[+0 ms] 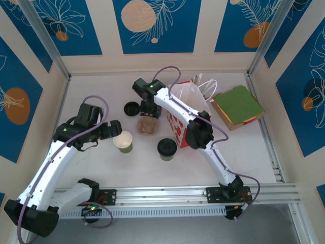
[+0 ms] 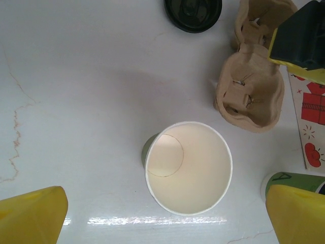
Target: Pack the takeout coffee
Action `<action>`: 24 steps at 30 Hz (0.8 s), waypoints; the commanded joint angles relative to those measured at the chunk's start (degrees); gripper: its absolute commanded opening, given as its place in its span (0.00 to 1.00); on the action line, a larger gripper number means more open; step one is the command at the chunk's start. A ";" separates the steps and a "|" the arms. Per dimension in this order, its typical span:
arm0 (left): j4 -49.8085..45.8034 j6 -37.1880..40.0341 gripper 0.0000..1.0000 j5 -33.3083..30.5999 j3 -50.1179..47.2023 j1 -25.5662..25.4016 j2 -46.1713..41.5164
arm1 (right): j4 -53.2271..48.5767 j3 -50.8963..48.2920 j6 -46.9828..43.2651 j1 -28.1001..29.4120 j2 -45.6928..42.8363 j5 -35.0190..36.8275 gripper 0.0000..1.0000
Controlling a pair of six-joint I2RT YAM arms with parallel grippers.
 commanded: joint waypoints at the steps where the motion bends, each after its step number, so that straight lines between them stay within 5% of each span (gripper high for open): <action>1: 0.52 0.21 1.00 1.27 -0.73 0.63 -0.95 | 0.16 0.84 2.10 -0.12 1.68 -0.20 0.43; 24: 1.46 0.46 1.00 1.85 -1.22 0.67 -0.47 | 0.91 3.47 2.02 -0.46 6.04 3.01 0.47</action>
